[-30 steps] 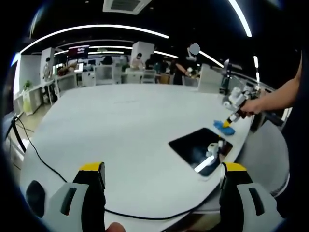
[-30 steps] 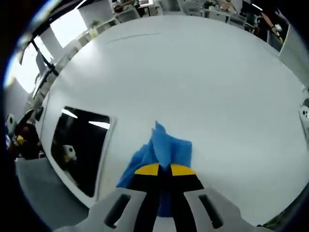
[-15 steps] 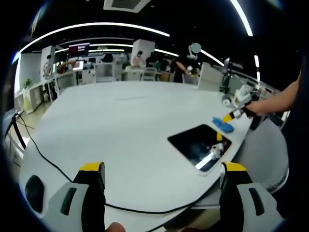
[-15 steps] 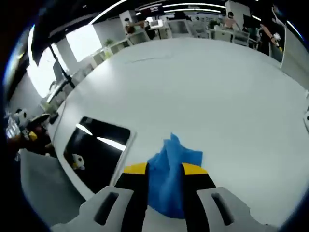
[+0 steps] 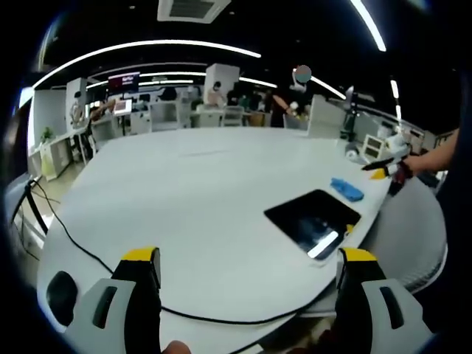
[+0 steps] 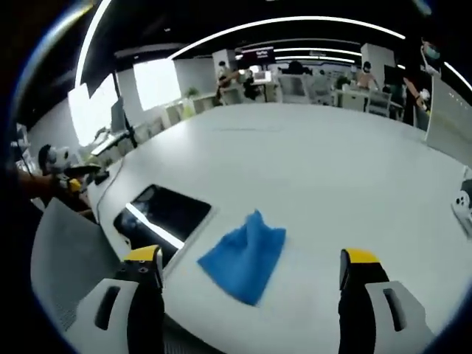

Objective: Wipe the mirror surface with the cleaning cloth until all visible marks leave the cleaned area.

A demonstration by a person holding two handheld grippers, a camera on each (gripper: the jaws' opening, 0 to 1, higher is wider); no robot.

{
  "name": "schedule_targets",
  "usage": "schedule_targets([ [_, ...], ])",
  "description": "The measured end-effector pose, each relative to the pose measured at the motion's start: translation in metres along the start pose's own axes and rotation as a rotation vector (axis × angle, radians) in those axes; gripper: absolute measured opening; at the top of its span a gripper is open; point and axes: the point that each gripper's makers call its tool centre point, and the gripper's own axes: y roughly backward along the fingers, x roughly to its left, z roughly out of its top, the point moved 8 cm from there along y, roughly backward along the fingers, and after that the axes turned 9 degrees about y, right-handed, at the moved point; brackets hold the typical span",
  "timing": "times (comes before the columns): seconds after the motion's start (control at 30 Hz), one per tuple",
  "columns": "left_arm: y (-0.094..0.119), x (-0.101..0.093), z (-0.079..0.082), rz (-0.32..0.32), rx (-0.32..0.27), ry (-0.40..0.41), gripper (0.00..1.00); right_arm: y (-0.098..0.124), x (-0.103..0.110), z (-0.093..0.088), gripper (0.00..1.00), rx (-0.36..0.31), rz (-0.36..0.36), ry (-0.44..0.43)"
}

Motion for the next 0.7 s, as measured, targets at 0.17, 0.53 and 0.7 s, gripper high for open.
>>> schedule_targets([
  [0.17, 0.000, -0.011, 0.005, -0.010, -0.010, -0.011, 1.00, 0.006, -0.007, 0.006, 1.00, -0.025, -0.022, 0.048],
  [0.53, -0.003, -0.025, 0.007, 0.008, -0.017, -0.014, 1.00, 0.008, -0.008, -0.006, 1.00, 0.018, 0.078, 0.141],
  [0.7, -0.003, -0.028, 0.011, 0.020, -0.023, -0.025, 1.00, 0.012, -0.004, -0.009, 1.00, -0.059, 0.113, 0.223],
])
